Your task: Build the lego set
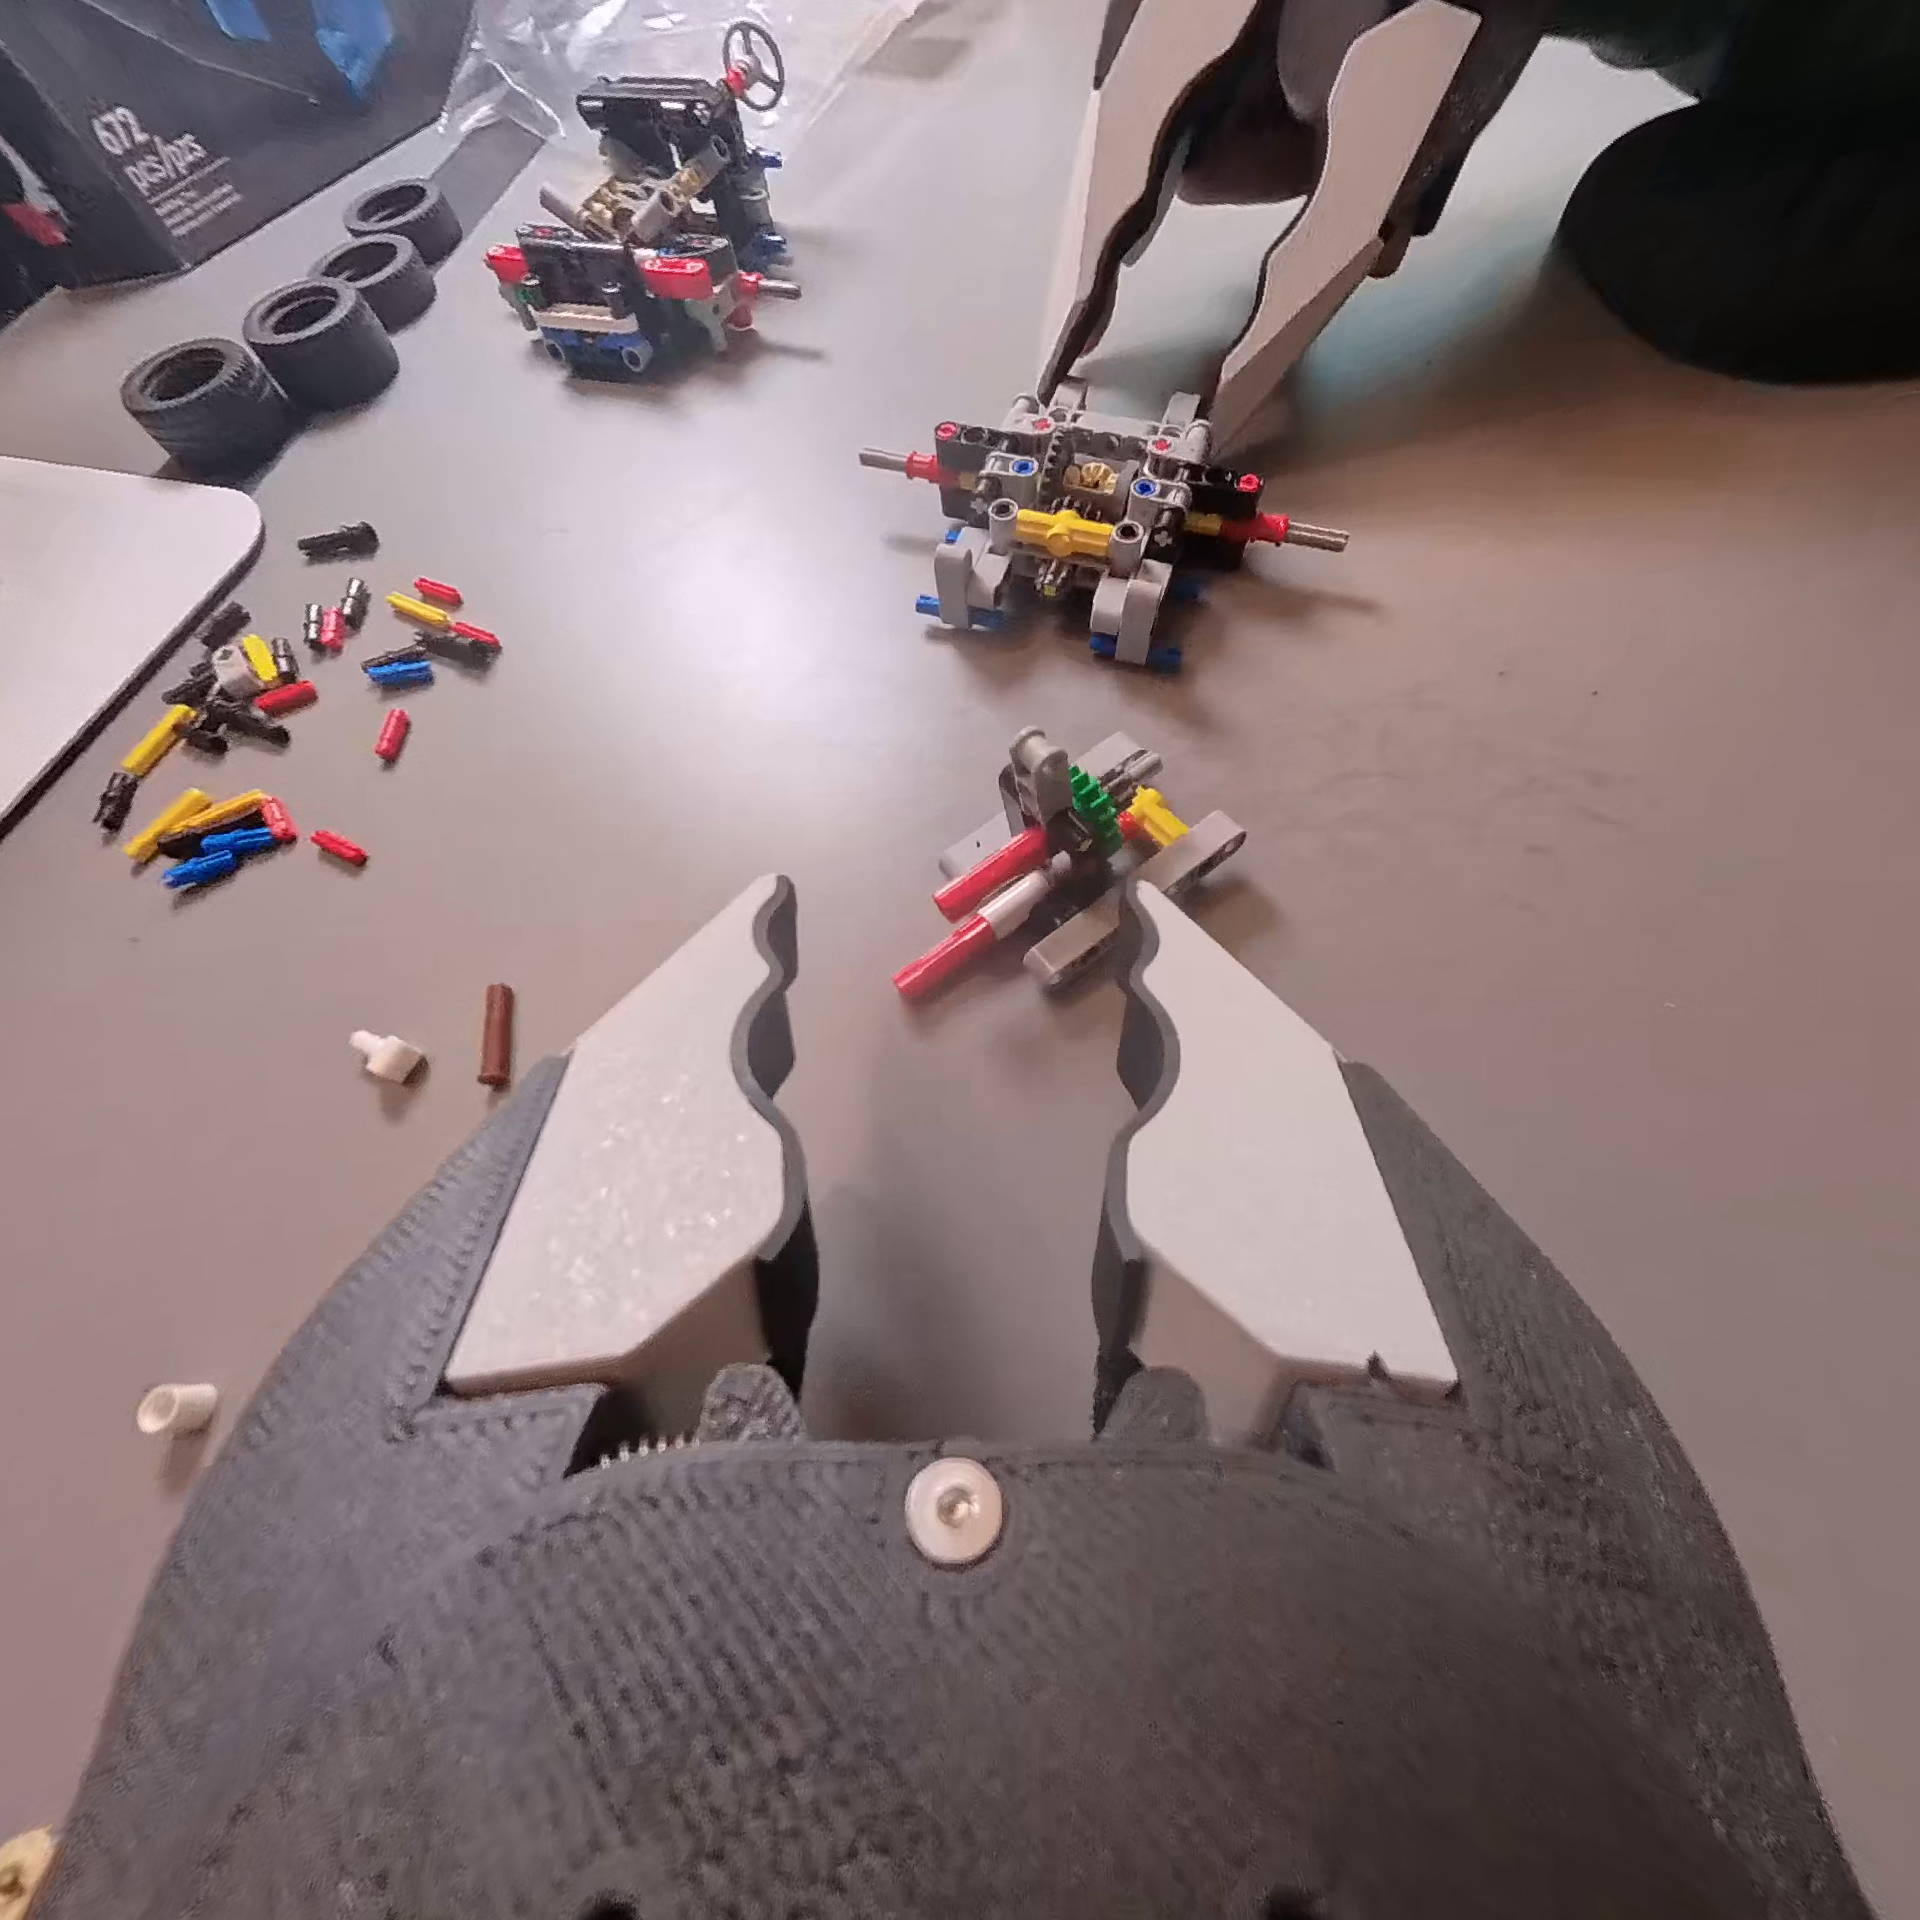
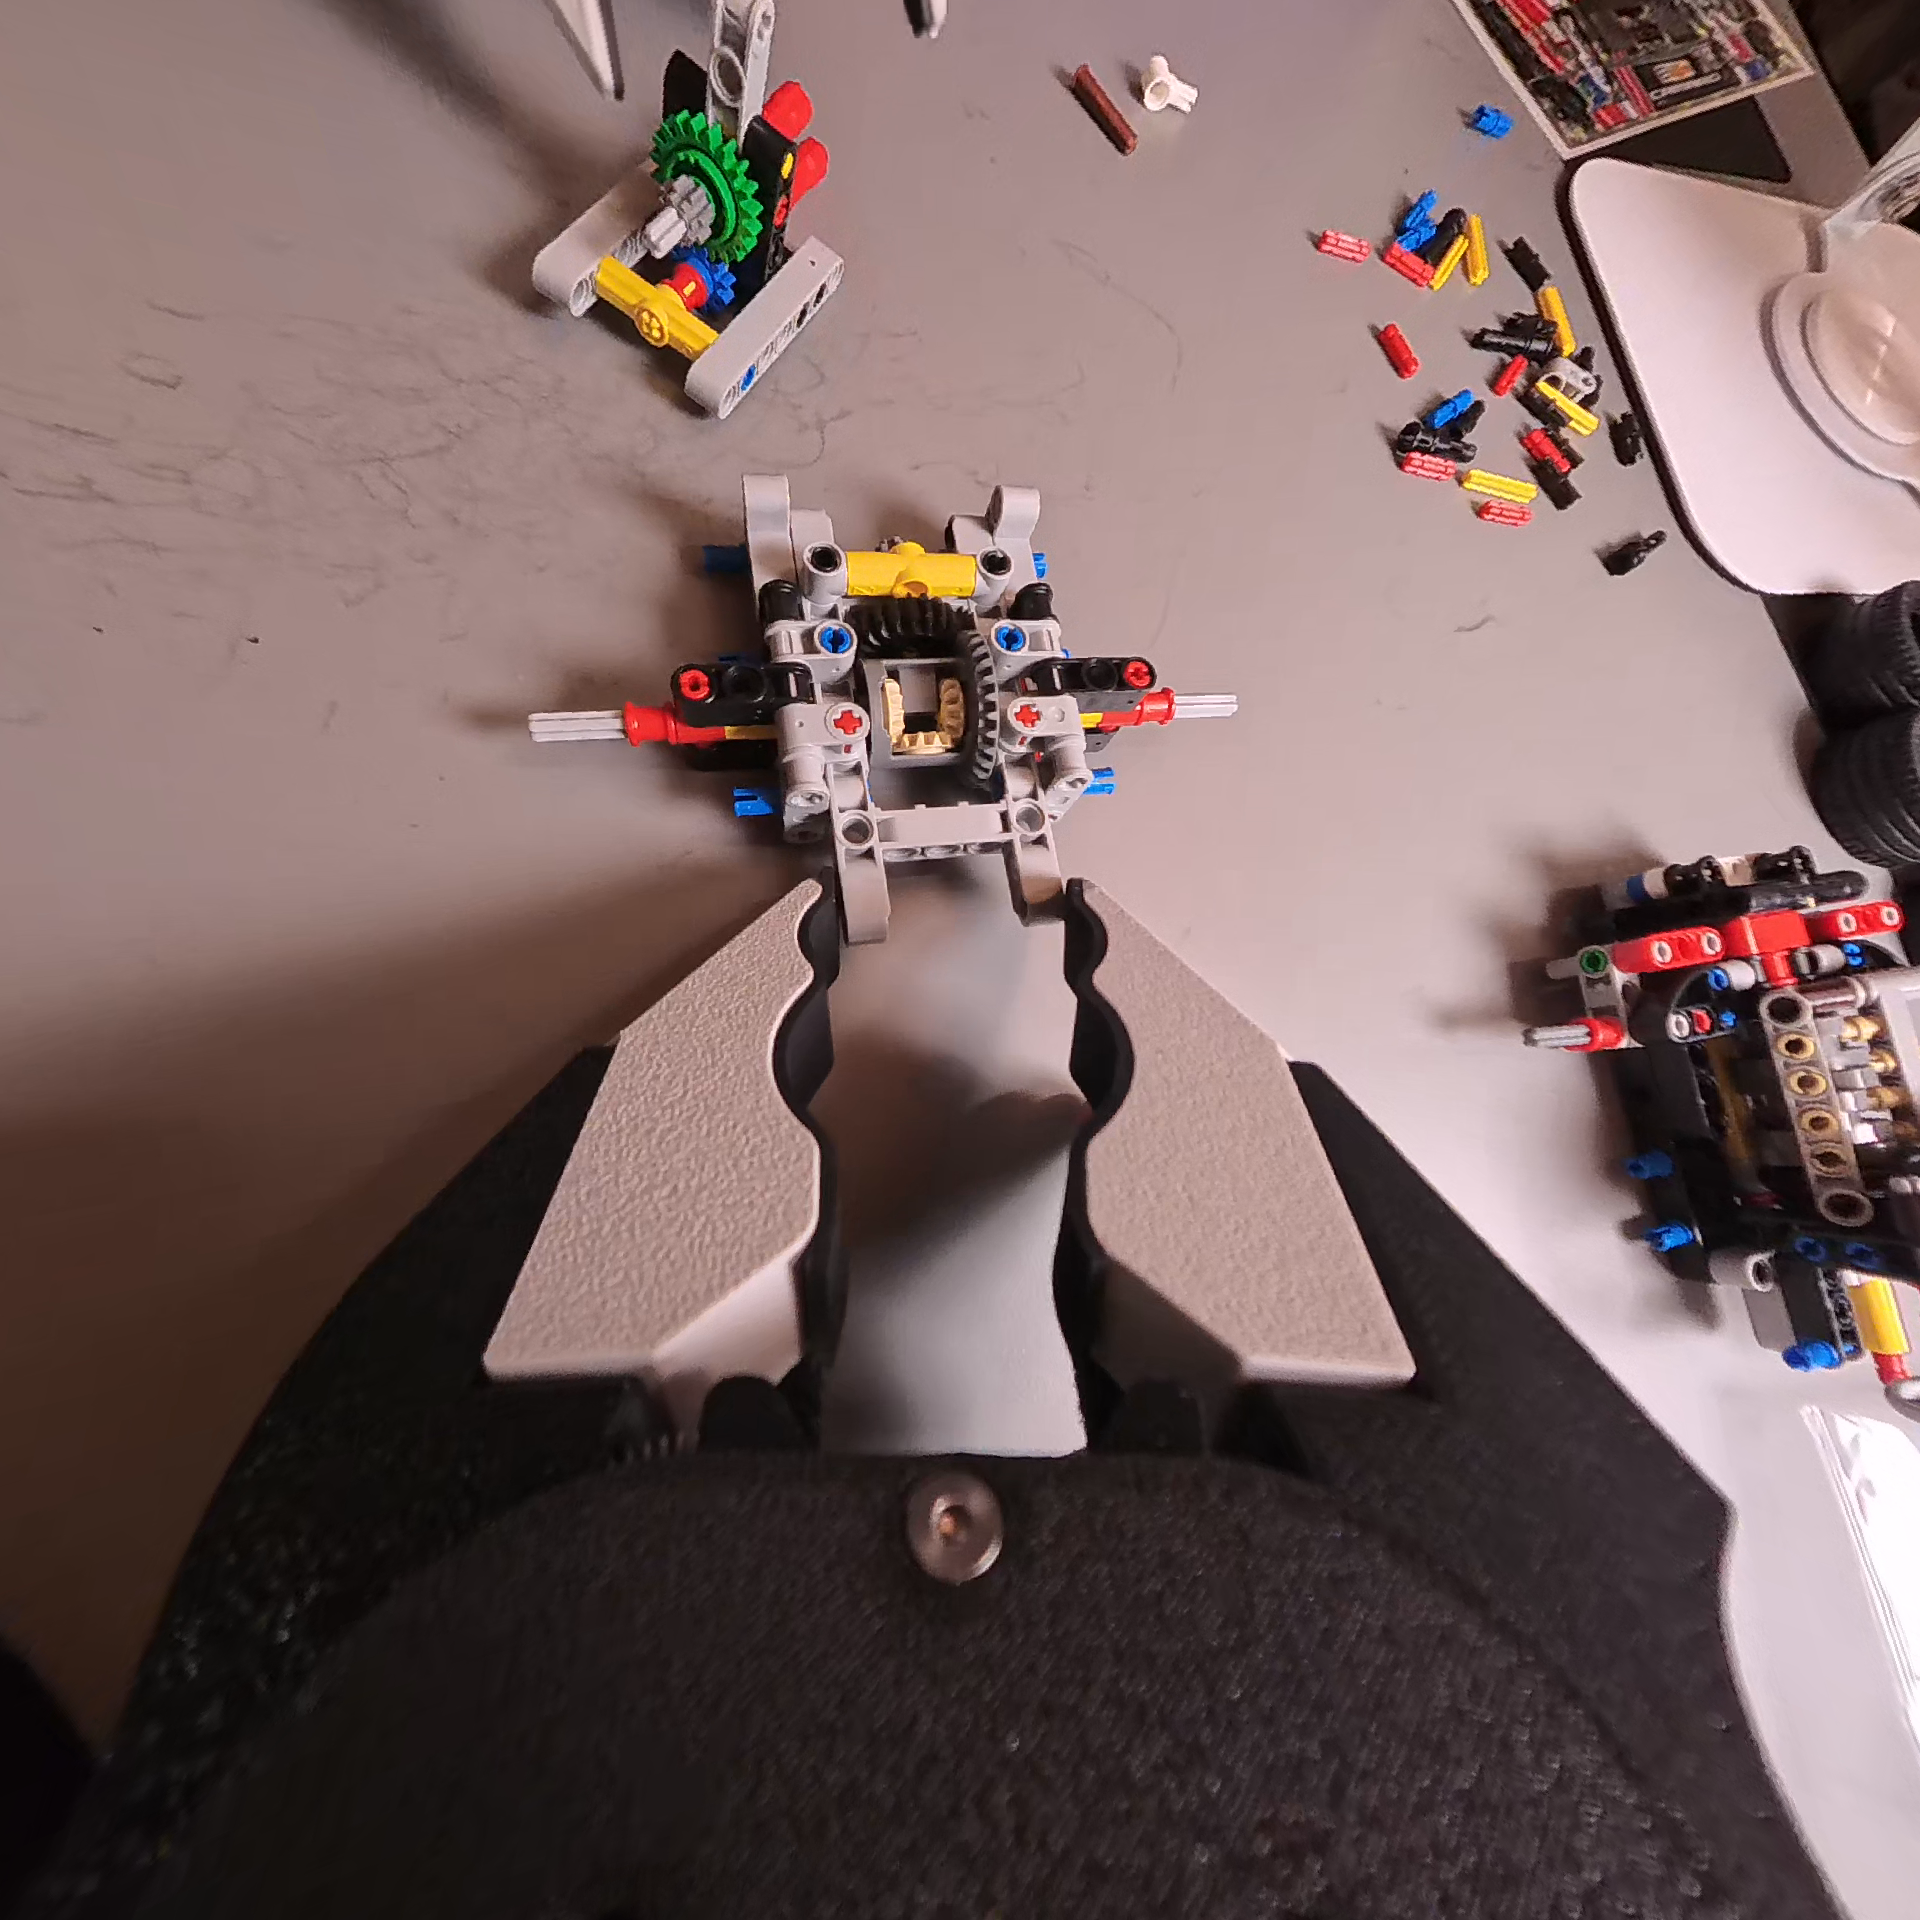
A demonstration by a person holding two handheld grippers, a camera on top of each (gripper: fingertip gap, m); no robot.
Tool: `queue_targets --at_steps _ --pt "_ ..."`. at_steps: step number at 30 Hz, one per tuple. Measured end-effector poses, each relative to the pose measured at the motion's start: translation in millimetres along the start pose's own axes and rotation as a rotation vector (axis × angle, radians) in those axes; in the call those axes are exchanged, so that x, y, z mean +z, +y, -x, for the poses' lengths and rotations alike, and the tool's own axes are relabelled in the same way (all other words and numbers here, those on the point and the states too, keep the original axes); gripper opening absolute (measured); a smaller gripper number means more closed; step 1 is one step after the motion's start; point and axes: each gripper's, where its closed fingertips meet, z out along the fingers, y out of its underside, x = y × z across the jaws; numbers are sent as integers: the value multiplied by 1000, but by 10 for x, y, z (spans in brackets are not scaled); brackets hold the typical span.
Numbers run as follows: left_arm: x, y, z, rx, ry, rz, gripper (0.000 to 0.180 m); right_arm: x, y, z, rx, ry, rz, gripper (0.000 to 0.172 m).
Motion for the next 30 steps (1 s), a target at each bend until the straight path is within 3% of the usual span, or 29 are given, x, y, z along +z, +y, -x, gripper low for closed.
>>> queue_targets --at_steps 4,9,13,19,24,30 --pt "107 77 -102 33 69 78 65 0 -1 1 -9 5 3 42" --pt "89 175 -298 106 108 167 47 0 -4 1 -15 5 0 41" --pt "21 115 -292 104 77 141 45 7 -16 12 -21 3 -3 41" --pt "150 132 -341 45 90 160 57 22 -43 40 -30 -6 -10 41" --pt "233 117 -368 38 103 168 41 23 -65 94 -46 -31 -19 41" --pt "196 136 -361 27 102 157 40 17 -110 242 -79 -89 -24 41"
